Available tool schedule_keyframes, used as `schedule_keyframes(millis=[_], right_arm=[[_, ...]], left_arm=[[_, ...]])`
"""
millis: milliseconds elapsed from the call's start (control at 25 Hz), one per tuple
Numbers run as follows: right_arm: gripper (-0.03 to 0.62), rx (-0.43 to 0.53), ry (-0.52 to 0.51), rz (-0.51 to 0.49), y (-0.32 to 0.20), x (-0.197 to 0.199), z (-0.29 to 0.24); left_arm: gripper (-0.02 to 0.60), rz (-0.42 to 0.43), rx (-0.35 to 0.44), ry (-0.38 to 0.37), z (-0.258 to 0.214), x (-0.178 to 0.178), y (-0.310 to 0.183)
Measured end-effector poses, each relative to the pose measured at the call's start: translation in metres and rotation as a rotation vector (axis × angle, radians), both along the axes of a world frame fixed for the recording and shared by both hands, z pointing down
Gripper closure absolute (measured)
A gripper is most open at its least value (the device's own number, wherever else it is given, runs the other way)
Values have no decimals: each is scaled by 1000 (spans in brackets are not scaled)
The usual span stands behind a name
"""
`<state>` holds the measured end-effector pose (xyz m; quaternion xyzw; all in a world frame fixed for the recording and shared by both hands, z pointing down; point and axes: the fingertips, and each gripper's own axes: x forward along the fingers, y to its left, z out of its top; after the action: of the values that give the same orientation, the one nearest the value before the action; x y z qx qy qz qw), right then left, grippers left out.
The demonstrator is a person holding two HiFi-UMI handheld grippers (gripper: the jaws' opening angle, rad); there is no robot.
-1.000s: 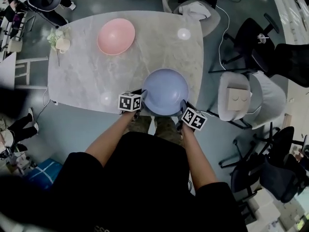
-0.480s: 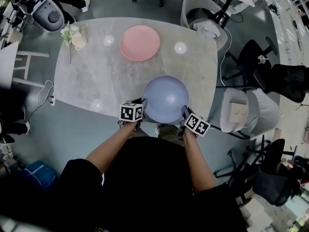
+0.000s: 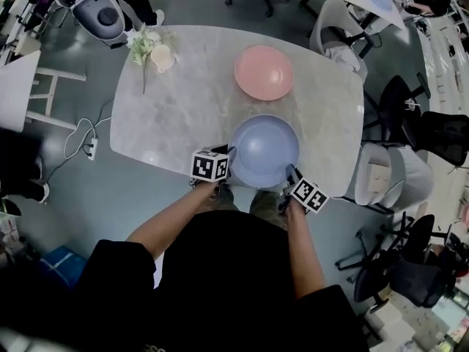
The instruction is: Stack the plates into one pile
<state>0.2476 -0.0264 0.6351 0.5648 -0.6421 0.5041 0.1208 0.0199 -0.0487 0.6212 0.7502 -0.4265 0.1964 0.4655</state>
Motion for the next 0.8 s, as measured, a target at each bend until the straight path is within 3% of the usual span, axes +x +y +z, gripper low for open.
schedule_keyframes(millis=[280,520,800], right_arm=[[551,13,19,-21,-11,-50,-11],[551,26,24,-56,-47,-62,-13],[551,17,2,-69,-101,-54,-11]], left_arm=[[500,-31,-8,18,-2,-51,-7],[503,-84,-31,28,4,-66,-33],[509,-132,-36,21,-3,-57,-88]])
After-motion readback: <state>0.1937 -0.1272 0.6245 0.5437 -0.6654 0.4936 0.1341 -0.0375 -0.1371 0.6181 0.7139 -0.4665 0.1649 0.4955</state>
